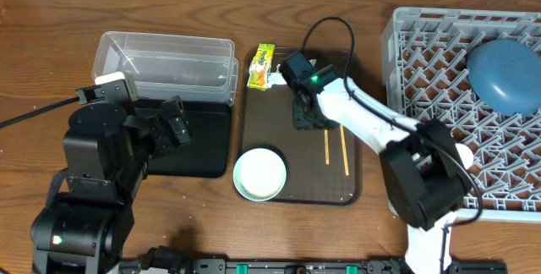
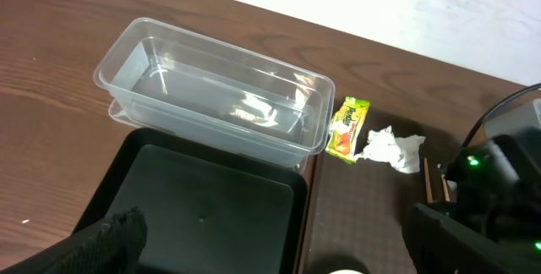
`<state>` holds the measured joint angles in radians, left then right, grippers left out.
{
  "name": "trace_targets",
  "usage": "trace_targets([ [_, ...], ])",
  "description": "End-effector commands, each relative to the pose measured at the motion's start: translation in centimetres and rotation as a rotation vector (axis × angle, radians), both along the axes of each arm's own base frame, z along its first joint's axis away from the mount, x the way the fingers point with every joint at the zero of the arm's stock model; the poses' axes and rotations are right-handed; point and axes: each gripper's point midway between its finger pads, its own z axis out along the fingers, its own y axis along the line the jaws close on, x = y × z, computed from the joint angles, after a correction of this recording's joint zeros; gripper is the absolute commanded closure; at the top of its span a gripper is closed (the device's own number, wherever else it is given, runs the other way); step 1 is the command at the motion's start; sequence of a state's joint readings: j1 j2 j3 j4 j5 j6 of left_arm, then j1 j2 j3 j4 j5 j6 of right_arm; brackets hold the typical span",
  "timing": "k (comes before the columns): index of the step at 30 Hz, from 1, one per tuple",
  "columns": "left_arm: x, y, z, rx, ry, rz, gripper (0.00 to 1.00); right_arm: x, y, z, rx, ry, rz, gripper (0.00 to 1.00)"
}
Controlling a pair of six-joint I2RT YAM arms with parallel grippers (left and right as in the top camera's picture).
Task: Sort waste into correct bins and load items into the dishwasher rack
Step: 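Grasp the left wooden chopstick on the tray with the right gripper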
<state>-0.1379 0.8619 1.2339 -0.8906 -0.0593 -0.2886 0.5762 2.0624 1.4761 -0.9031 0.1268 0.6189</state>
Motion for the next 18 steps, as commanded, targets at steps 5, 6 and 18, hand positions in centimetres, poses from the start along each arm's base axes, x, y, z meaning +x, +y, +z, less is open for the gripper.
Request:
trace_targets([
  [5,0.0,0.3,0.4,0.005,-0.01,0.015,0.02,0.7,-2.7,-0.6,-0.023,0.021,-0.099,0.54],
  [6,0.0,0.3,0.4,0.005,-0.01,0.015,0.02,0.7,-2.8,-0.8,-0.022,0.029,-0.097,0.55],
  [18,0.0,0.3,0.4,0.005,-0.01,0.015,0.02,-0.4,-1.8,-3.0,-0.002,0.105,-0.049,0.99],
])
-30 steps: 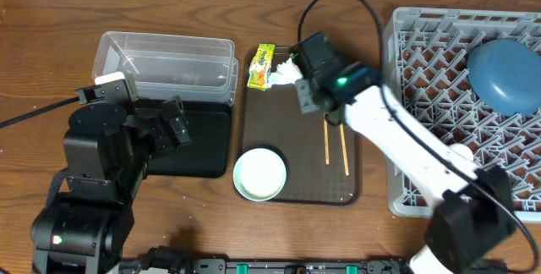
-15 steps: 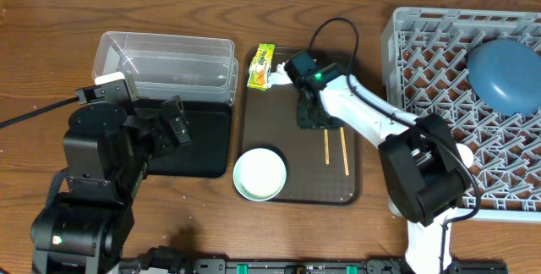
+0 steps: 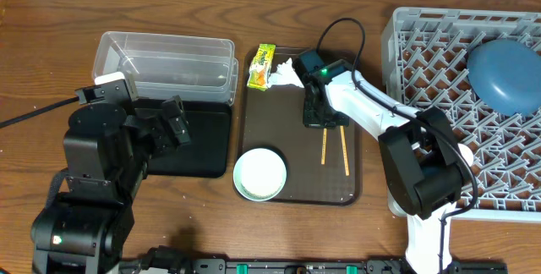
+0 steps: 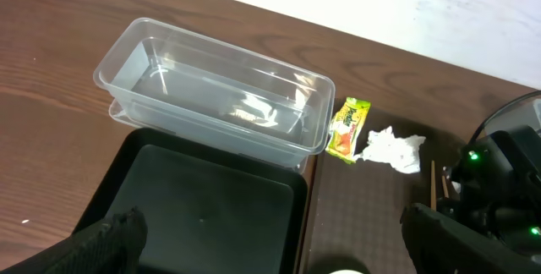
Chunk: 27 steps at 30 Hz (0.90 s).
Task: Sort waste into correct bins and load items into the dishwasher rack
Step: 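Grasp the left wooden chopstick on the tray with the right gripper, then drop the chopstick into the dish rack with the right gripper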
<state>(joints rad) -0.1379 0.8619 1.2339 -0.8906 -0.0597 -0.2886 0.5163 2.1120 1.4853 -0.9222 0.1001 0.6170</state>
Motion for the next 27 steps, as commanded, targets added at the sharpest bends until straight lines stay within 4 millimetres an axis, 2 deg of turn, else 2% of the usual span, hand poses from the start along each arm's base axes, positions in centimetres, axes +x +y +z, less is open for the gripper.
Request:
trace_targets([
  [1,0.0,0.3,0.4,0.005,-0.01,0.015,0.02,-0.7,0.3,-0.7,0.013,0.03,0.008,0.99],
  [4,0.0,0.3,0.4,0.005,-0.01,0.015,0.02,-0.2,0.2,1.7,0.032,-0.019,0.004,0.99],
  [7,0.0,0.3,0.4,0.005,-0.01,0.015,0.02,0.7,0.1,5.5,0.073,-0.105,0.046,0.99],
  [10,0.0,0.3,0.4,0.005,-0.01,0.015,0.02,1.5,-0.7,9.7,0.103,-0.2,0.102,0.99],
  [12,0.0,0.3,0.4,0.005,-0.01,0.015,0.02,1.9,-2.4,12.6,0.09,-0.267,0.115,0.99],
  [16,0.0,0.3,0.4,0.005,-0.01,0.015,0.02,2.1,-7.3,16.0,-0.012,-0.34,0.102,0.99],
  [20,0.0,0.3,0.4,0.005,-0.01,0.015,0.02,2.0,-12.8,16.5,-0.121,-0.312,0.052,0.99],
  [27,0.0,0.3,0.4,0.005,-0.01,0.015,0.02,1.7,-18.6,13.1,-0.145,-0.223,-0.012,0.99],
])
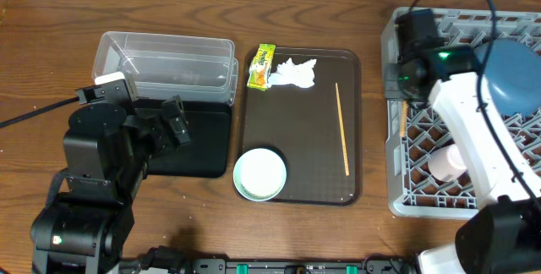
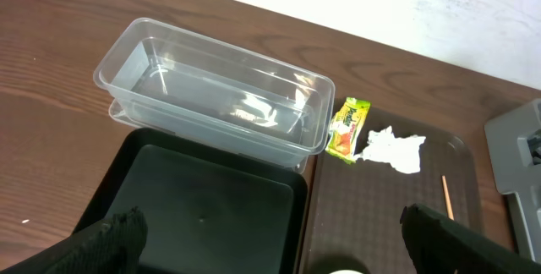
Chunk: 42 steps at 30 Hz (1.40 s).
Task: Sort waste into correct bins and load items into the dishwasher rack
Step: 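Drop the chopstick into the dish rack with the right gripper, then grasp the second wooden chopstick with the right gripper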
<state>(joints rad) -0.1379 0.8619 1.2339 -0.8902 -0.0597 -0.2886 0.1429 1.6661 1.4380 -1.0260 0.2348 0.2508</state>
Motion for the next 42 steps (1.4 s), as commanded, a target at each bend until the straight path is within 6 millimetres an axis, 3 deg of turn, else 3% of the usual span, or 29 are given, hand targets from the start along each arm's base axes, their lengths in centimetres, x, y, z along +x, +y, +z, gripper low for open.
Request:
trace_targets([
  [1,0.0,0.3,0.4,0.005,-0.01,0.015,0.02,-0.5,-2.2,-2.4,-0.028,0.059,0.006,0.99],
  [4,0.0,0.3,0.4,0.005,-0.01,0.015,0.02,-0.2,-2.2,-3.4,0.028,0.048,0.007,0.95],
  [7,0.0,0.3,0.4,0.005,-0.01,0.015,0.02,0.0,-2.0,-3.1,0.022,0.041,0.056,0.73],
  [9,0.0,0.3,0.4,0.005,-0.01,0.015,0.02,0.0,-1.1,-2.5,0.05,0.032,0.079,0.7],
  [15,0.0,0.3,0.4,0.005,-0.01,0.015,0.02,-0.8,5.7,0.1,0.165,-0.034,0.262,0.61],
  [20,0.0,0.3,0.4,0.005,-0.01,0.015,0.02,-2.2,11.5,-0.1,0.203,-0.028,0.323,0.52],
  [23,0.0,0.3,0.4,0.005,-0.01,0.015,0.02,-3.0,13.0,-1.7,0.162,-0.006,0.279,0.51],
  [28,0.0,0.3,0.4,0.005,-0.01,0.015,0.02,-3.9,14.1,-6.7,0.11,0.056,0.197,0.52],
  [32,0.0,0.3,0.4,0.005,-0.01,0.015,0.02,-4.2,13.7,-11.1,0.077,0.129,0.166,0.58],
  [37,0.0,0.3,0.4,0.005,-0.01,0.015,0.02,-4.7,13.3,-14.7,0.045,0.207,0.155,0.61],
  [40,0.0,0.3,0.4,0.005,-0.01,0.015,0.02,-5.0,13.1,-16.3,0.028,0.247,0.151,0.65],
  [42,0.0,0.3,0.4,0.005,-0.01,0.015,0.02,-5.3,12.9,-17.1,0.018,0.269,0.15,0.78],
])
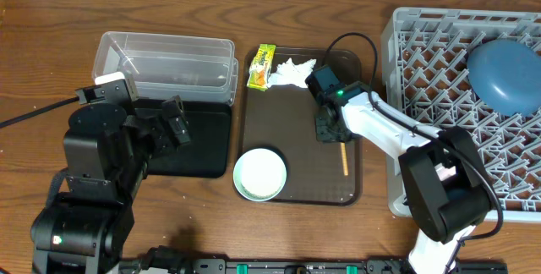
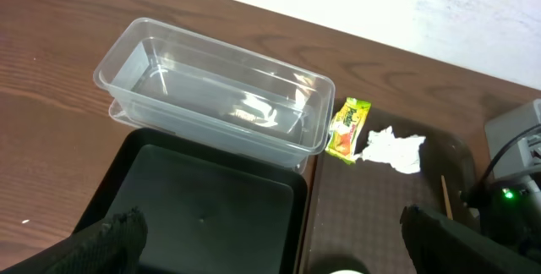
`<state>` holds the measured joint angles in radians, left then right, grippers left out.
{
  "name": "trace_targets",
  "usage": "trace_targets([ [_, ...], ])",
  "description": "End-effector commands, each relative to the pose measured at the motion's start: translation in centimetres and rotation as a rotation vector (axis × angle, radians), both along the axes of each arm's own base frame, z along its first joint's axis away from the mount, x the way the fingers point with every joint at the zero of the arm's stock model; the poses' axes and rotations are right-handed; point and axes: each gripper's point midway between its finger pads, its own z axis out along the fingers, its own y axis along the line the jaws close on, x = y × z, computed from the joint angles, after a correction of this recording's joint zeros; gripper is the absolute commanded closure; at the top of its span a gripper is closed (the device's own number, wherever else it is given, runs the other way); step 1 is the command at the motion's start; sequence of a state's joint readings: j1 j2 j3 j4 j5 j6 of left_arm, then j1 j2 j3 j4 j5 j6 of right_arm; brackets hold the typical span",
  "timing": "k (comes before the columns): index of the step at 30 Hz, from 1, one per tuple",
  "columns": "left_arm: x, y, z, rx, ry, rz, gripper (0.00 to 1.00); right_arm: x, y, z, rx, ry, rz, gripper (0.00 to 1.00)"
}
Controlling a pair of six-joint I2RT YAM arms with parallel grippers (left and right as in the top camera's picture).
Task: Sort waste into correct bins and load items into the dishwasher rack
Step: 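Grasp the second wooden chopstick with the right gripper, then insert the second chopstick into the dish rack and release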
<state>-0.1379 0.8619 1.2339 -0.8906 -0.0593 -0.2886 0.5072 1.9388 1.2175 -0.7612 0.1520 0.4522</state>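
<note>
On the brown tray (image 1: pixel 296 191) lie a green snack wrapper (image 1: pixel 261 66), a crumpled tissue (image 1: pixel 292 72), a white bowl (image 1: pixel 259 173) and one wooden chopstick (image 1: pixel 343 157). My right gripper (image 1: pixel 328 127) is low over the chopstick's upper end; its jaws are hidden from above. The grey dish rack (image 1: pixel 423 46) at the right holds a blue bowl (image 1: pixel 507 75). My left gripper (image 2: pixel 279 240) hangs open and empty over the black bin (image 2: pixel 194 206), its fingertips (image 2: pixel 118 232) at the frame's lower edges. The wrapper (image 2: pixel 348 128) and tissue (image 2: pixel 393 149) show there too.
A clear plastic bin (image 1: pixel 165 67) stands at the back left, touching the black bin (image 1: pixel 203 147) in front of it. The right arm's cable loops over the tray's far right corner. A pale cup (image 1: pixel 445 171) shows in the rack under the arm.
My right gripper was over the dish rack's left edge; now it is back on the tray, low over the one chopstick lying there. The left arm has not moved.
Two chopsticks lay on the tray with my right gripper down at their upper ends, first nearer the tissue, then slightly right. Then the gripper was at the rack and only one chopstick lay on the tray. Now it is down on that chopstick.
</note>
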Motion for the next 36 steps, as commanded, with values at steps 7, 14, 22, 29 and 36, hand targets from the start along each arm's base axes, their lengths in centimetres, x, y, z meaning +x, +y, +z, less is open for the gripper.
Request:
trace_targets([
  [7,0.0,0.3,0.3,0.005,-0.009,0.015,0.02,-0.7,-0.2,-1.4,0.001,0.047,-0.027,0.99],
  [14,0.0,0.3,0.3,0.005,-0.008,0.015,0.02,0.9,-1.4,6.0,0.041,-0.134,-0.057,0.99],
  [22,0.0,0.3,0.3,0.006,-0.006,0.015,0.02,2.8,-9.4,17.0,-0.018,-0.442,-0.137,0.99],
  [29,0.0,0.3,0.3,0.006,-0.006,0.015,0.02,3.6,-15.4,15.8,-0.011,-0.395,-0.181,0.99],
  [36,0.0,0.3,0.3,0.006,-0.006,0.015,0.02,5.3,-16.5,12.1,-0.035,-0.342,-0.156,0.99],
])
